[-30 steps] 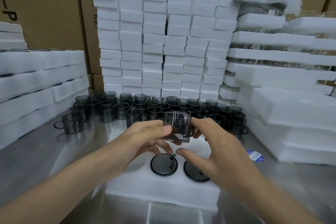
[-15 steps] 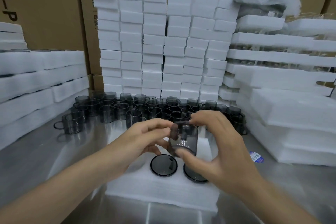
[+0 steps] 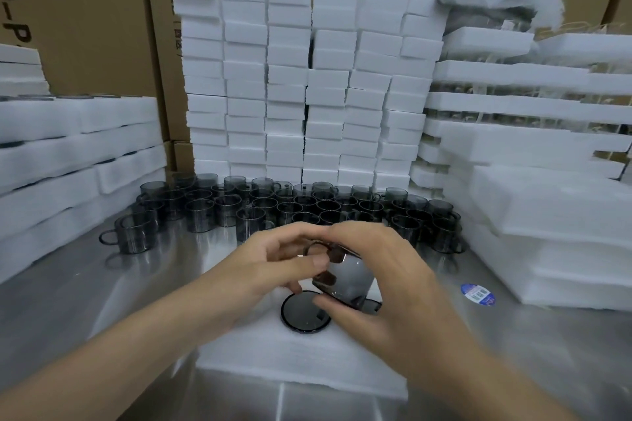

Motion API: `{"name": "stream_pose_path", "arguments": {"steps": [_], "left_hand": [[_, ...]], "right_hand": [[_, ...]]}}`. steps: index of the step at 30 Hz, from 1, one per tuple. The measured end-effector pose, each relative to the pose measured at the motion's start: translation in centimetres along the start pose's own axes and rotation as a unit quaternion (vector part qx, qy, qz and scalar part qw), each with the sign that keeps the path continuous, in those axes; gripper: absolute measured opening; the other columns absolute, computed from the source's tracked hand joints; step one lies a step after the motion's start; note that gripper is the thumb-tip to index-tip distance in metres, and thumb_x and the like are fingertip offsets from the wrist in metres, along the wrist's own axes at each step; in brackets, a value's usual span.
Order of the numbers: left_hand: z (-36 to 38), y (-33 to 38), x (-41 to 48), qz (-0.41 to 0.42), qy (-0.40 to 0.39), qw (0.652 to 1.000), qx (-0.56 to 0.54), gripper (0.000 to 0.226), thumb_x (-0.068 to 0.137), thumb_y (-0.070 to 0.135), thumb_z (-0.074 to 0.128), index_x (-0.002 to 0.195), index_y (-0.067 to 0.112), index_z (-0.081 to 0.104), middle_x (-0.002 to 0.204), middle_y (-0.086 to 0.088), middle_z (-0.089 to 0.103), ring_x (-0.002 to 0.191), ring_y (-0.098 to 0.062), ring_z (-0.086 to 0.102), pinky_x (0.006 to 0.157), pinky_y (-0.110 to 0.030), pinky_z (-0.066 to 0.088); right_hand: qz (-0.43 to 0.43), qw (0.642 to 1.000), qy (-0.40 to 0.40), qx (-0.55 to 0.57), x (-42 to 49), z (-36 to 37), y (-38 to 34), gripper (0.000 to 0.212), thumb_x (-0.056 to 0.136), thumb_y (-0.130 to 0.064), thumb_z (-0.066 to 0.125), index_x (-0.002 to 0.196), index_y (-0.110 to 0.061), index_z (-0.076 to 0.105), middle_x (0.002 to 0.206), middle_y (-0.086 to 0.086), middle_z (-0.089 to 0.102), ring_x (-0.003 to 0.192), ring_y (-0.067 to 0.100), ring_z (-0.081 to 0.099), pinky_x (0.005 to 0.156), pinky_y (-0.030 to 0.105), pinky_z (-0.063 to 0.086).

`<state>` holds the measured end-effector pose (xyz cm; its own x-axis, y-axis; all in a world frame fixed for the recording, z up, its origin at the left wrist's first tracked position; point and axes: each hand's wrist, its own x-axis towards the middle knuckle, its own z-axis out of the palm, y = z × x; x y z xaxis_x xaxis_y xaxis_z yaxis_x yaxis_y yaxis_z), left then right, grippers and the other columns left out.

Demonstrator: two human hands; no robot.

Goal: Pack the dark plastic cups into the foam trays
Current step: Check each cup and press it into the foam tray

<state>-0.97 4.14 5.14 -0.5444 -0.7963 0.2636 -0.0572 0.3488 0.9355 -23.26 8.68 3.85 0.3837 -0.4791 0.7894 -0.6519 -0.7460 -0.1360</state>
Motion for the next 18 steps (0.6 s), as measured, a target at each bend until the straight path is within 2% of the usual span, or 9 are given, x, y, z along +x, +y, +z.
{"name": "stream_pose_path", "arguments": {"steps": [2, 4, 6, 8, 12, 15, 18], "left_hand": [[-0.2, -0.1, 0.1, -0.009, 0.011, 0.999, -0.029, 0.036, 0.095, 0.038, 0.072, 0.131, 0.036, 0.074, 0.131, -0.001, 0.075, 0.117, -0.02, 0.072, 0.091, -0.037, 0.053], [-0.5, -0.2, 0.2, -0.02, 0.025, 0.997, -0.07, 0.038, 0.094, 0.039, 0.071, 0.131, 0.033, 0.075, 0.129, -0.004, 0.076, 0.107, -0.018, 0.073, 0.084, -0.028, 0.056], [-0.7, -0.2, 0.2, -0.026, 0.028, 0.992, -0.117, 0.039, 0.093, 0.038, 0.072, 0.131, 0.03, 0.075, 0.127, -0.007, 0.076, 0.099, -0.016, 0.072, 0.078, -0.025, 0.058], [-0.8, -0.2, 0.3, -0.03, 0.019, 0.988, -0.152, 0.039, 0.093, 0.036, 0.073, 0.131, 0.028, 0.075, 0.129, -0.008, 0.075, 0.098, -0.016, 0.072, 0.076, -0.025, 0.058], [-0.4, 0.1, 0.3, -0.037, 0.019, 0.986, -0.162, 0.033, 0.099, 0.034, 0.069, 0.131, 0.027, 0.076, 0.131, -0.008, 0.076, 0.101, -0.016, 0.074, 0.076, -0.024, 0.059], [0.0, 0.1, 0.4, -0.048, 0.066, 0.989, -0.125, 0.027, 0.101, 0.03, 0.07, 0.127, 0.025, 0.077, 0.127, -0.007, 0.078, 0.109, -0.02, 0.076, 0.073, -0.025, 0.059], [0.1, 0.0, 0.4, -0.062, 0.109, 0.986, -0.109, 0.035, 0.095, 0.032, 0.079, 0.128, 0.023, 0.075, 0.127, -0.005, 0.077, 0.113, -0.025, 0.077, 0.073, -0.025, 0.06]], "right_hand": [[0.029, 0.999, -0.007, -0.015, -0.1, -0.1, 0.5, 0.078, 0.085, -0.045, 0.081, 0.153, -0.042, 0.042, 0.143, -0.027, 0.052, 0.134, 0.0, 0.052, 0.107, 0.029, 0.045], [0.064, 0.997, -0.015, -0.042, -0.2, -0.2, 1.0, 0.083, 0.084, -0.052, 0.079, 0.155, -0.047, 0.036, 0.138, -0.034, 0.049, 0.13, -0.006, 0.049, 0.106, 0.022, 0.04], [0.091, 0.995, -0.015, -0.05, -0.3, -0.2, 1.4, 0.076, 0.083, -0.059, 0.073, 0.15, -0.05, 0.038, 0.126, -0.039, 0.05, 0.122, -0.008, 0.048, 0.102, 0.018, 0.039], [0.094, 0.994, -0.008, -0.054, -0.2, -0.2, 1.6, 0.06, 0.084, -0.063, 0.068, 0.139, -0.05, 0.046, 0.121, -0.036, 0.054, 0.117, -0.005, 0.05, 0.099, 0.022, 0.043], [0.074, 0.996, 0.018, -0.053, 0.0, -0.3, 1.4, 0.051, 0.085, -0.055, 0.073, 0.13, -0.042, 0.054, 0.122, -0.031, 0.054, 0.117, -0.002, 0.051, 0.097, 0.026, 0.045], [0.064, 0.996, 0.057, -0.039, 0.0, -0.4, 1.2, 0.055, 0.085, -0.047, 0.076, 0.136, -0.039, 0.056, 0.128, -0.03, 0.053, 0.125, 0.001, 0.051, 0.102, 0.026, 0.044], [0.057, 0.993, 0.094, -0.039, 0.1, -0.5, 0.9, 0.057, 0.085, -0.044, 0.078, 0.138, -0.033, 0.06, 0.133, -0.024, 0.053, 0.129, 0.004, 0.05, 0.107, 0.024, 0.041]]}}
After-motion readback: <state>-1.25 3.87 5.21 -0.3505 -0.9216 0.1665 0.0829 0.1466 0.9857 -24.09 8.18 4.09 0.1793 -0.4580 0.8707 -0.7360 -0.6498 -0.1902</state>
